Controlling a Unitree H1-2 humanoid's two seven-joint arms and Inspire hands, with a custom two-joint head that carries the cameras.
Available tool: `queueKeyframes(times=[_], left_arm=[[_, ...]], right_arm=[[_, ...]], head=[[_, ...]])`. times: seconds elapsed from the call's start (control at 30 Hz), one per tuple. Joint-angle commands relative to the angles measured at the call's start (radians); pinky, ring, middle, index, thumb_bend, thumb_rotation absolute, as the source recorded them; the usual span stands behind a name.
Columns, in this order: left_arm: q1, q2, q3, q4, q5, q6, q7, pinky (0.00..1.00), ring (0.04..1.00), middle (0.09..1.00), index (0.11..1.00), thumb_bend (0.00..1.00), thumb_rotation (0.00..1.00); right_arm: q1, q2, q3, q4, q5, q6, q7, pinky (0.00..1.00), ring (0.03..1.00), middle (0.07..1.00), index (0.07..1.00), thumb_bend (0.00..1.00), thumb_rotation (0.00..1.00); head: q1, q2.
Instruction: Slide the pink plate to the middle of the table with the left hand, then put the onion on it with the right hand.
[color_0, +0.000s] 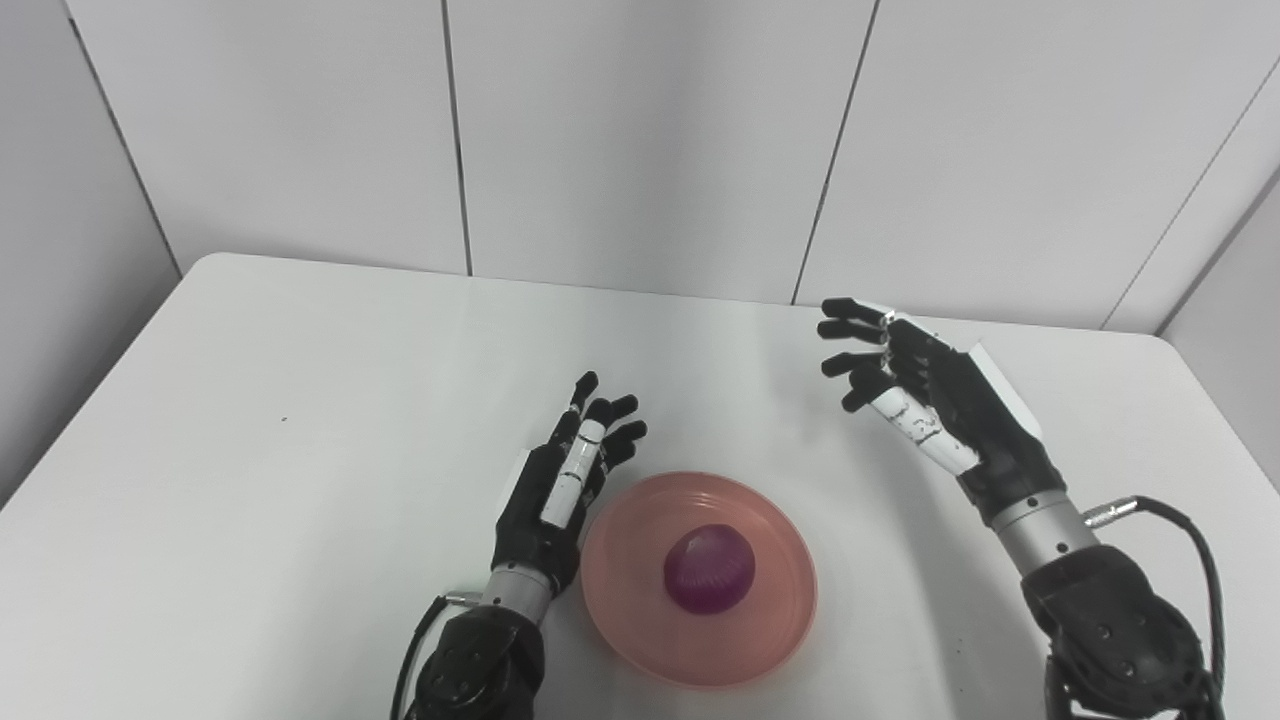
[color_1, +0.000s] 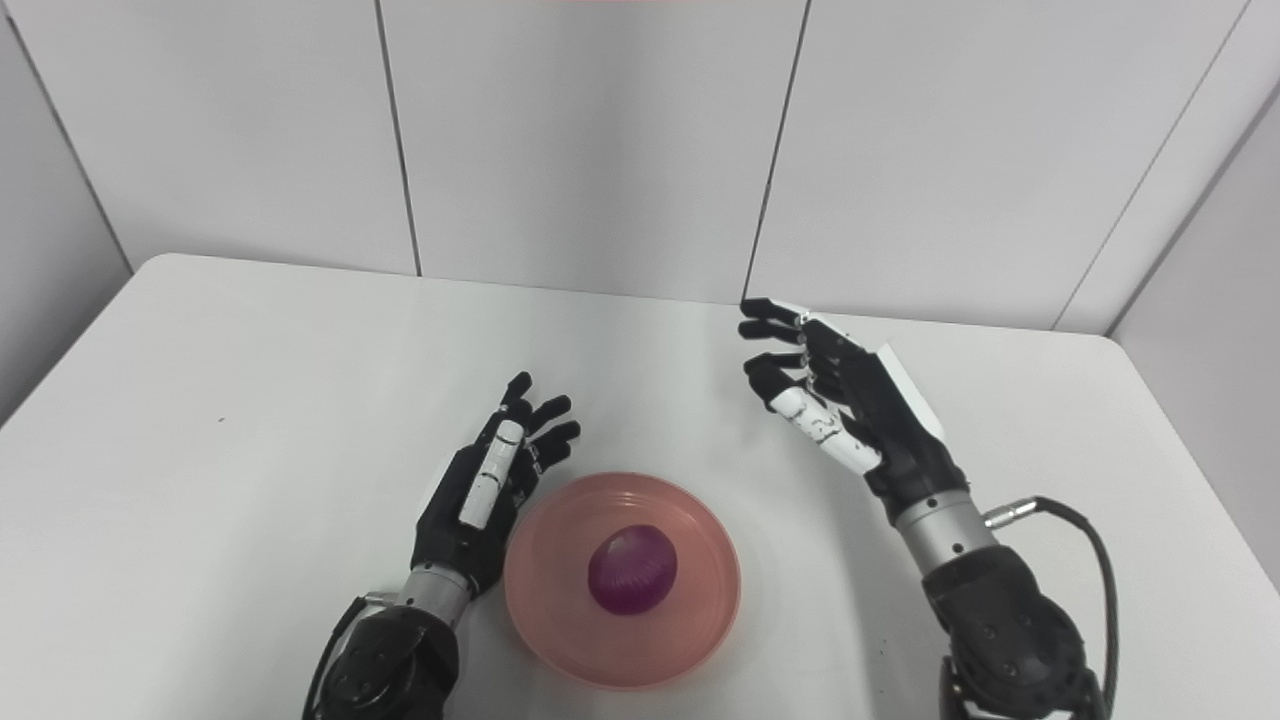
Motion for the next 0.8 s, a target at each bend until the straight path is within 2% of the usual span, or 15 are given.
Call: queueKeyframes(times=[0.0,0.27,0.5,0.6,0.67,0.77], left_arm=[[-0.017,-0.008,-0.004,0.0,0.004,-0.002,-0.007,0.91,0.829,0.873,0.983,0.62,0.79],[-0.017,-0.015,0.005,-0.002,-0.008,0.006,-0.007,0.9,0.815,0.864,0.979,0.63,0.77],[-0.021,-0.012,0.002,-0.002,0.002,0.003,-0.005,0.93,0.824,0.878,0.982,0.62,0.79],[-0.025,-0.012,0.004,0.002,0.001,-0.001,-0.006,0.93,0.822,0.883,0.986,0.63,0.79],[-0.026,-0.011,0.005,0.001,0.0,0.001,-0.006,0.93,0.821,0.882,0.984,0.64,0.78],[-0.028,-0.01,0.006,0.001,0.007,0.002,-0.001,0.91,0.817,0.877,0.976,0.64,0.78]], right_arm=[[-0.003,-0.003,0.015,-0.002,0.006,-0.031,-0.034,0.55,0.689,0.771,0.816,0.83,0.89],[0.027,-0.005,0.045,0.028,0.031,-0.063,-0.079,0.61,0.732,0.798,0.837,0.81,0.94],[0.044,0.0,0.051,0.054,0.075,-0.09,-0.1,0.64,0.753,0.818,0.842,0.81,0.94],[0.056,0.03,0.04,0.07,0.108,-0.096,-0.128,0.66,0.774,0.828,0.837,0.82,0.92],[0.069,0.062,0.025,0.101,0.151,-0.122,-0.152,0.7,0.789,0.835,0.841,0.78,0.9],[0.082,0.097,0.005,0.154,0.191,-0.161,-0.186,0.75,0.813,0.846,0.848,0.79,0.89]], head=[[0.001,0.0],[0.002,-0.001],[0.006,-0.001],[0.007,-0.001],[0.008,-0.001],[0.007,-0.002]])
